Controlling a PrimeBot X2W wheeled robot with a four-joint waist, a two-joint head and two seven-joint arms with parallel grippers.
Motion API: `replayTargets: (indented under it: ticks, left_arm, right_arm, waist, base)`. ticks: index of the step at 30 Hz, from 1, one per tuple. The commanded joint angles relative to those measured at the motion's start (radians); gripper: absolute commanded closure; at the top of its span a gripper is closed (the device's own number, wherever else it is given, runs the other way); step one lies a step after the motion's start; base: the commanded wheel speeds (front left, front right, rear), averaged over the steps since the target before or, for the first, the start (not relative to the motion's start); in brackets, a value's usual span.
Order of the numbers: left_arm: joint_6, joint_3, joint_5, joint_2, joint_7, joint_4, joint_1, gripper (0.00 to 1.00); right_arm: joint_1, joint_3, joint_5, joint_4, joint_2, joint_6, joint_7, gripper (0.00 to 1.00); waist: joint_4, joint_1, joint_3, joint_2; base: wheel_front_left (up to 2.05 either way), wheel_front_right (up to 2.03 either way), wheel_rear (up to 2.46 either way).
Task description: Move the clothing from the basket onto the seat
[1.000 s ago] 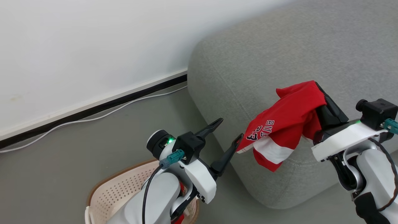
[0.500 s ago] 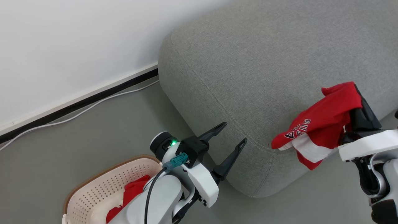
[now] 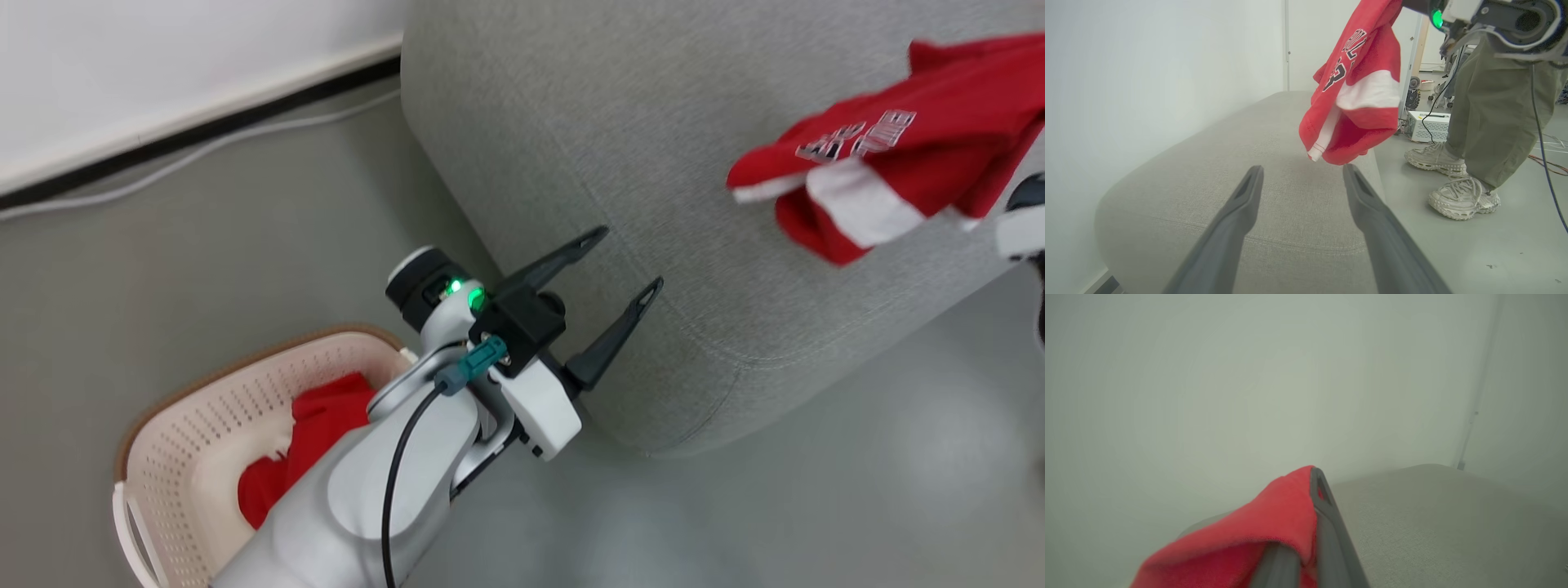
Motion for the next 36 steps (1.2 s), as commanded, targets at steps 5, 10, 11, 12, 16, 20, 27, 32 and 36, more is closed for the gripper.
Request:
replayTargets:
  ticks: [5, 10, 11, 12, 16, 20, 27, 32, 36]
  left_arm:
    - [-0.006, 0.032, 0.043, 0.002, -0.006, -0.034, -0.099, 0.0]
    - [-0.007, 0.014, 0.062, 0.002, -0.006, -0.041, -0.157, 0.0]
    - [-0.007, 0.01, 0.059, 0.002, -0.006, -0.042, -0.165, 0.0]
    - [-0.007, 0.003, 0.056, 0.002, -0.006, -0.044, -0.174, 0.0]
    - [-0.007, -0.024, 0.056, 0.002, -0.006, -0.063, -0.199, 0.0]
    - [-0.007, -0.023, 0.058, 0.002, -0.006, -0.073, -0.202, 0.0]
    - [-0.007, -0.015, 0.056, 0.002, -0.006, -0.087, -0.191, 0.0]
    - [-0.007, -0.007, 0.055, 0.002, -0.006, -0.082, -0.181, 0.0]
    - [-0.007, 0.009, 0.059, 0.002, -0.006, -0.069, -0.166, 0.0]
  right_arm:
    - [-0.134, -0.05, -0.04, 0.022, -0.059, 0.004, -0.012, 1.0]
    - [-0.254, -0.112, -0.073, 0.079, -0.108, 0.004, -0.012, 1.0]
    - [-0.28, -0.124, -0.083, 0.094, -0.122, 0.004, -0.012, 1.0]
    - [-0.305, -0.132, -0.098, 0.111, -0.139, 0.004, -0.012, 1.0]
    - [-0.421, -0.163, -0.137, 0.176, -0.188, 0.004, -0.012, 1.0]
    - [-0.523, -0.224, -0.176, 0.273, -0.228, 0.004, -0.012, 1.0]
    - [-0.621, -0.38, -0.256, 0.457, -0.262, 0.004, -0.012, 1.0]
    - [-0.618, -0.464, -0.308, 0.596, -0.246, 0.004, -0.012, 1.0]
    - [-0.574, -0.461, -0.298, 0.654, -0.188, 0.004, -0.012, 1.0]
  waist:
    - [0.065, 0.0, 0.163, 0.0]
    - [0.104, 0.0, 0.261, 0.0]
    - [0.113, 0.0, 0.279, 0.0]
    - [0.122, 0.0, 0.295, 0.0]
    - [0.159, 0.0, 0.354, 0.0]
    - [0.204, 0.0, 0.399, 0.0]
    - [0.286, 0.0, 0.449, 0.0]
    - [0.32, 0.0, 0.47, 0.0]
    - [0.327, 0.0, 0.471, 0.0]
  base:
    - [0.0, 0.0, 0.0]
    - [0.0, 0.0, 0.0]
    - [0.0, 0.0, 0.0]
    - [0.0, 0.0, 0.0]
    - [0.0, 0.0, 0.0]
    - [0.0, 0.0, 0.0]
    - [0.0, 0.0, 0.0]
    - [0.0, 0.0, 0.0]
    - [0.0, 0.0, 0.0]
